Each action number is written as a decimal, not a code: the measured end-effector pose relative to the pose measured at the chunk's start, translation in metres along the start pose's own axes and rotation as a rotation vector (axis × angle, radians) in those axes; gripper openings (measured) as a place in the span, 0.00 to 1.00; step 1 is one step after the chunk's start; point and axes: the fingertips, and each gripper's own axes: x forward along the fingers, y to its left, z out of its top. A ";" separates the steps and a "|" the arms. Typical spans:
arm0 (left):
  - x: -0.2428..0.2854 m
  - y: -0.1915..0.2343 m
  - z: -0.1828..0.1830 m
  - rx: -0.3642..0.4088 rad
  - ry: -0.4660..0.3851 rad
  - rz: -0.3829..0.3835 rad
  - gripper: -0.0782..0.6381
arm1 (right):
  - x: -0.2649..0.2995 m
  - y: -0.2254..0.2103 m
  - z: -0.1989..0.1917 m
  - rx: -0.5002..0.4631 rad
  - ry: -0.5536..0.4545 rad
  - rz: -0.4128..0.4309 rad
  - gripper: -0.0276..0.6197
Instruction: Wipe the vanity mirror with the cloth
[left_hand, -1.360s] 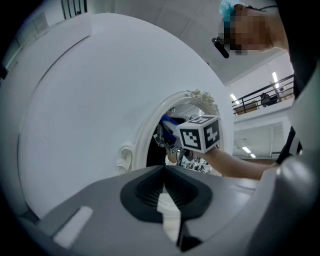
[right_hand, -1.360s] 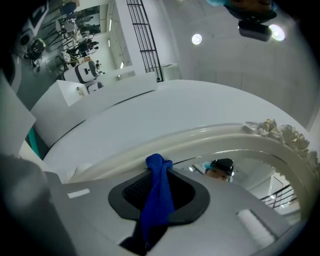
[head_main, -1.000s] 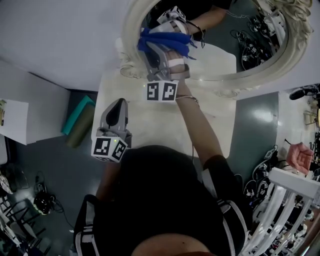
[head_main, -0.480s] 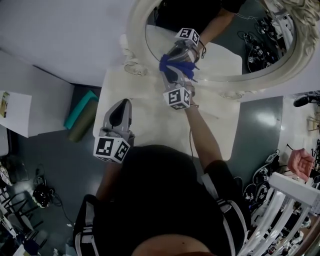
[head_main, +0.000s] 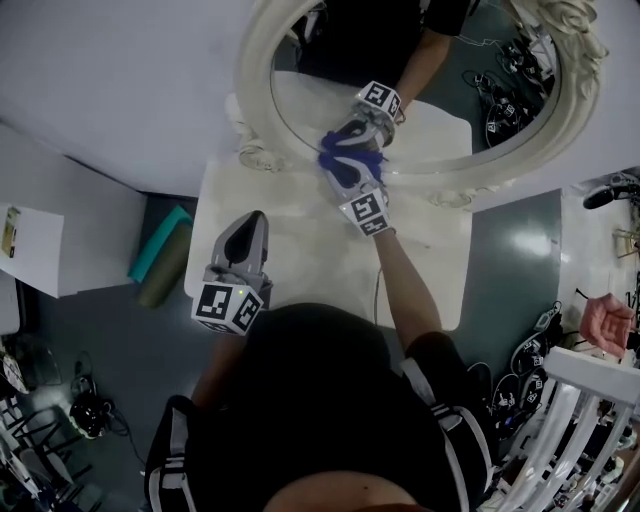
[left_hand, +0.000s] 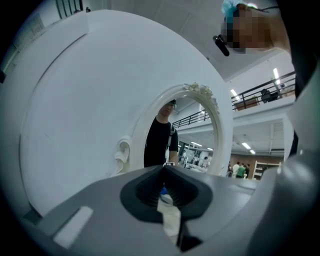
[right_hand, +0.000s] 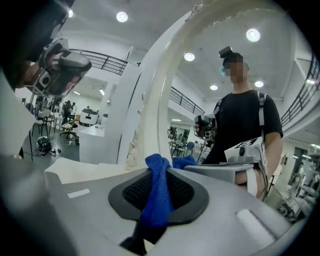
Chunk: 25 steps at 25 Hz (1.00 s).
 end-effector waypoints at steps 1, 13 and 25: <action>0.002 -0.002 0.001 0.001 0.000 -0.008 0.12 | -0.004 -0.002 0.006 0.031 -0.026 -0.016 0.13; 0.023 -0.014 0.015 0.036 -0.021 -0.083 0.12 | -0.131 -0.075 0.127 0.557 -0.595 -0.345 0.13; 0.026 -0.011 0.013 0.019 -0.021 -0.096 0.12 | -0.294 -0.205 0.158 0.628 -0.980 -0.911 0.13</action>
